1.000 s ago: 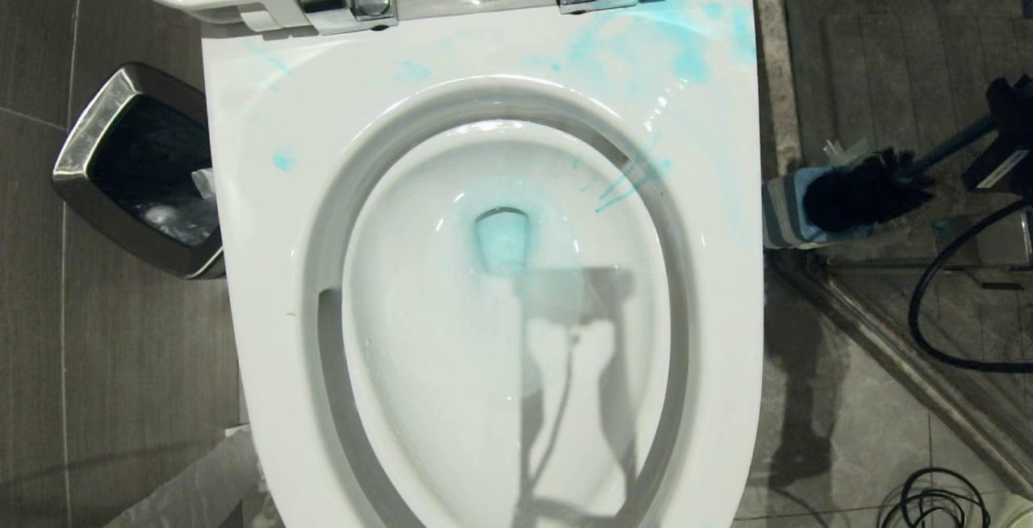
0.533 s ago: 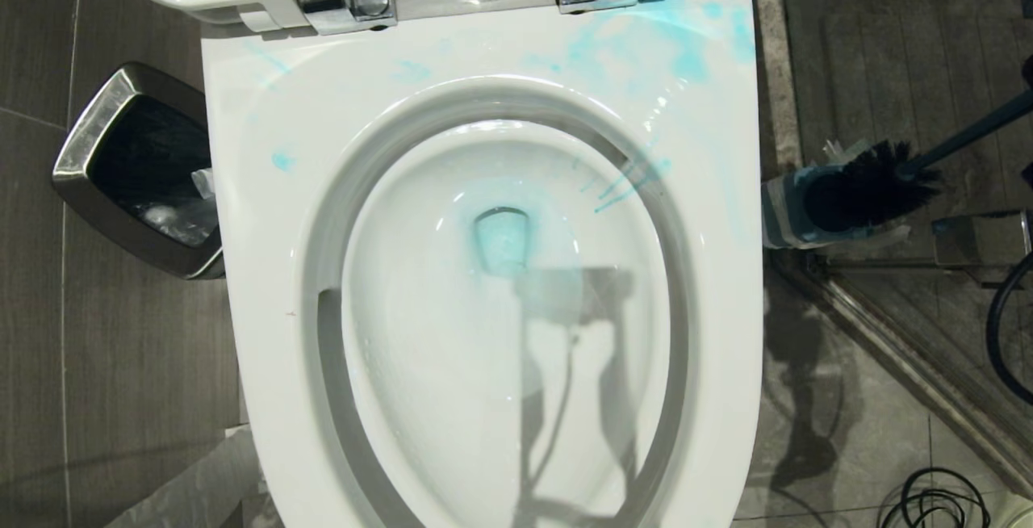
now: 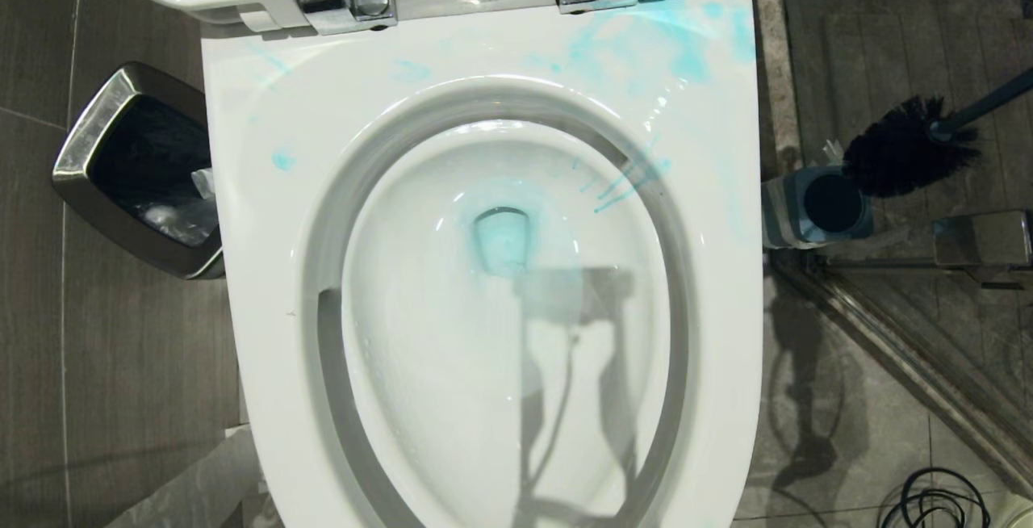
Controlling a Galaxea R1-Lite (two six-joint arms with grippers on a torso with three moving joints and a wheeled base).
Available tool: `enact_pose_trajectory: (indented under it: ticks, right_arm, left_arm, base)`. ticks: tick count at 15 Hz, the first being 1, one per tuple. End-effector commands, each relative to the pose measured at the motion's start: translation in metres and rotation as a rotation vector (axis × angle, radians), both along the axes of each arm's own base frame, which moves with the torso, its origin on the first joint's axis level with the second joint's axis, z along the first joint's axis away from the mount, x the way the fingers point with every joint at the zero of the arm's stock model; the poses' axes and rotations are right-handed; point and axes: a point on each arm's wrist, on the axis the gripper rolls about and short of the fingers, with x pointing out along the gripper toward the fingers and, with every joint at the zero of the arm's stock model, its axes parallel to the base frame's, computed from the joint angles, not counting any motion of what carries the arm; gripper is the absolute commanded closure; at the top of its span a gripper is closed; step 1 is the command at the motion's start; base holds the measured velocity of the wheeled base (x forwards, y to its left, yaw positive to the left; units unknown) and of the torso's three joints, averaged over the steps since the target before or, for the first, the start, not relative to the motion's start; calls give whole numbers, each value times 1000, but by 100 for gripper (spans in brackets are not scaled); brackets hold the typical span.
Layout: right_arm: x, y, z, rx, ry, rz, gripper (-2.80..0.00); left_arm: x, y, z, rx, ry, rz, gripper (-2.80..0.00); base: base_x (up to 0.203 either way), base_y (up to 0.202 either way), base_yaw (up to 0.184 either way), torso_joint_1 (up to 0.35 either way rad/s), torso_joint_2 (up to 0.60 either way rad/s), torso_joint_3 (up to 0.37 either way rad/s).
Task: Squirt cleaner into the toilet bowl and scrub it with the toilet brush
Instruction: Scrub the toilet bowl
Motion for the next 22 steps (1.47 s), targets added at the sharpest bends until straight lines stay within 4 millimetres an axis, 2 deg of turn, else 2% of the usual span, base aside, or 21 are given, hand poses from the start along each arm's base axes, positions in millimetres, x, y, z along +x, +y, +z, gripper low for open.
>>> enact_pose_trajectory:
  ticks: [1, 5, 9, 12, 16, 22]
  right_arm:
    - [-9, 1, 17, 4, -19, 33, 0]
    - [-8, 4, 37, -68, -11, 153, 0]
    - [-7, 3, 61, -48, 56, 128, 0]
    - [-8, 1, 62, -17, 66, 65, 0]
    - [-5, 2, 70, -17, 52, 63, 0]
    - [-15, 2, 78, -22, 47, 77, 0]
  left_arm:
    - [0, 0, 0, 0, 0, 0, 0]
    - [0, 0, 0, 0, 1, 2, 0]
    - [0, 0, 0, 0, 0, 1, 0]
    - [0, 0, 0, -2, 0, -1, 0]
    - [0, 0, 0, -5, 0, 1, 0]
    - [0, 0, 0, -5, 0, 1, 0]
  base:
    - [0, 0, 0, 0, 0, 0]
    - [0, 0, 0, 0, 0, 0]
    - [0, 0, 0, 0, 0, 0]
    - [0, 0, 0, 0, 0, 0]
    - [0, 0, 0, 0, 0, 0]
    - [0, 0, 0, 5, 3, 150]
